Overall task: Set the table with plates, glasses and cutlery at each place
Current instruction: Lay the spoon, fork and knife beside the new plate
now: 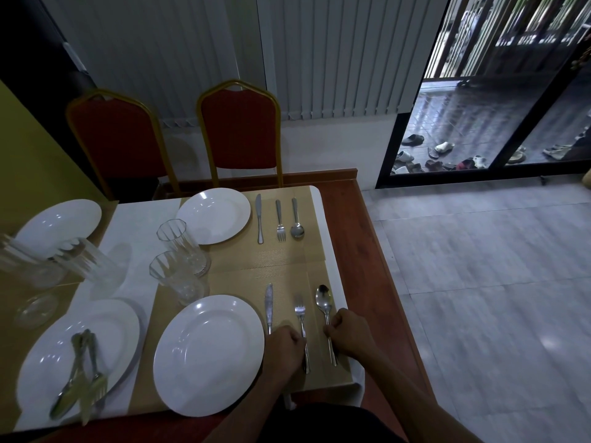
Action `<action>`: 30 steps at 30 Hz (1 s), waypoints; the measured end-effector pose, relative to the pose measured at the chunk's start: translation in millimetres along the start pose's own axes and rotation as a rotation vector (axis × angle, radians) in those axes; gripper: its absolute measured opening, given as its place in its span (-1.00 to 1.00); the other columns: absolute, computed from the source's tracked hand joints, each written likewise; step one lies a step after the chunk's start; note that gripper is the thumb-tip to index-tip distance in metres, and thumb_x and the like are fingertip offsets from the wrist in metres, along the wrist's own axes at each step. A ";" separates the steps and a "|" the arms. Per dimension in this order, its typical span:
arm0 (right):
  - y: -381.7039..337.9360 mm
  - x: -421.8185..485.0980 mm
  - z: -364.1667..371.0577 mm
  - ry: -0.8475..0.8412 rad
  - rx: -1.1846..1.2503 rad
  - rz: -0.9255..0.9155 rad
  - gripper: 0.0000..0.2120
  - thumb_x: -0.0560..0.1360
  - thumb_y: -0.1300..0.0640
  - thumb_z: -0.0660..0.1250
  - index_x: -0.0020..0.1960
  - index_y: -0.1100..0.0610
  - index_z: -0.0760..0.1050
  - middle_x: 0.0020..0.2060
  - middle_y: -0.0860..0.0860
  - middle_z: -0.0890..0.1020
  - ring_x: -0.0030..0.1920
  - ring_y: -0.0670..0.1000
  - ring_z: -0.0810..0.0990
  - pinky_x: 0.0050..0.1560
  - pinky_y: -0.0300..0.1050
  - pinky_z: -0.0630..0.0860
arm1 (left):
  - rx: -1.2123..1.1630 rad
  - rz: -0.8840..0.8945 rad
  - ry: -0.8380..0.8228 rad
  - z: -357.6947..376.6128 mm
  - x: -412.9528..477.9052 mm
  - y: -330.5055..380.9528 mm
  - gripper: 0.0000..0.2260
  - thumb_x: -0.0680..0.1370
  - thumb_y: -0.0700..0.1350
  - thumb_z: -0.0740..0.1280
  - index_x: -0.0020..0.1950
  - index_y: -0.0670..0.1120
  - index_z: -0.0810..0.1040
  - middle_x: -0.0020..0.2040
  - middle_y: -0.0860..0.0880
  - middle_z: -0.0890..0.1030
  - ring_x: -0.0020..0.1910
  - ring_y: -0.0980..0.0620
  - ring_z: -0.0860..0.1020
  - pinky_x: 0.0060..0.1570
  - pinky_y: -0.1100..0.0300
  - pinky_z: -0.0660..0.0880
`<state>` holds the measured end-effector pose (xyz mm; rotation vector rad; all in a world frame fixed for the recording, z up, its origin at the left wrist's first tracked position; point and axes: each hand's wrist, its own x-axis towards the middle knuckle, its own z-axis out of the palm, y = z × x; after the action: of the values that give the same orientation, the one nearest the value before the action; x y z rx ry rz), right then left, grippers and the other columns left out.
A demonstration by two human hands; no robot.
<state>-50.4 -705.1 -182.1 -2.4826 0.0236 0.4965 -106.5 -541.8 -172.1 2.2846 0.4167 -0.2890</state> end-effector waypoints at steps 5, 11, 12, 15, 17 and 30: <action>0.4 -0.2 0.5 0.005 -0.002 0.007 -0.82 0.50 0.05 0.41 -0.18 0.05 0.43 -0.27 -0.09 0.51 -0.28 -0.15 0.48 -0.29 -0.33 0.36 | 0.025 0.018 0.007 -1.7 0.8 0.8 -0.81 0.56 -0.05 0.34 -0.18 -0.11 0.65 -0.22 0.03 0.66 -0.23 0.16 0.60 -0.14 0.31 0.49; 0.0 0.1 0.4 0.006 0.001 0.024 -0.81 0.50 0.04 0.41 -0.19 0.04 0.43 -0.28 -0.09 0.52 -0.27 -0.14 0.49 -0.26 -0.30 0.39 | -0.003 -0.006 -0.005 -1.8 0.1 2.2 -0.82 0.57 -0.06 0.35 -0.18 -0.10 0.64 -0.21 0.07 0.63 -0.25 0.19 0.57 -0.21 0.48 0.42; 0.1 0.0 0.2 0.006 -0.001 0.027 -0.81 0.50 0.04 0.41 -0.19 0.04 0.43 -0.29 -0.10 0.52 -0.28 -0.15 0.49 -0.26 -0.31 0.39 | -0.011 -0.005 -0.002 -2.5 -0.3 3.1 -0.82 0.57 -0.07 0.34 -0.19 -0.09 0.62 -0.23 0.09 0.61 -0.27 0.20 0.55 -0.26 0.51 0.38; -0.8 0.1 0.0 0.001 -0.002 0.029 -0.81 0.51 0.03 0.41 -0.19 0.02 0.42 -0.29 -0.10 0.52 -0.28 -0.15 0.49 -0.27 -0.32 0.39 | -0.013 0.001 0.003 -3.0 0.0 3.0 -0.83 0.57 -0.08 0.34 -0.21 -0.05 0.59 -0.25 0.09 0.59 -0.29 0.21 0.54 -0.30 0.52 0.34; -1.5 0.0 -0.3 -0.005 0.003 0.029 -0.79 0.51 0.03 0.41 -0.20 0.01 0.40 -0.28 -0.10 0.52 -0.29 -0.16 0.48 -0.27 -0.33 0.39 | -0.019 -0.008 0.004 -2.6 0.8 2.2 -0.84 0.56 -0.07 0.35 -0.20 -0.07 0.61 -0.22 0.07 0.62 -0.25 0.17 0.58 -0.26 0.50 0.35; -2.1 -0.4 -0.3 0.024 0.000 0.039 -0.81 0.50 0.00 0.40 -0.18 0.05 0.45 -0.29 -0.11 0.52 -0.29 -0.16 0.48 -0.27 -0.31 0.39 | -0.017 -0.051 -0.007 -3.7 2.3 0.4 -0.84 0.55 -0.04 0.36 -0.09 -0.10 0.68 -0.13 0.02 0.69 -0.16 0.13 0.63 -0.04 0.27 0.54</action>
<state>-50.5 -703.6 -180.6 -2.4927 0.0817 0.4827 -103.9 -538.9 -170.1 2.2587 0.4727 -0.3177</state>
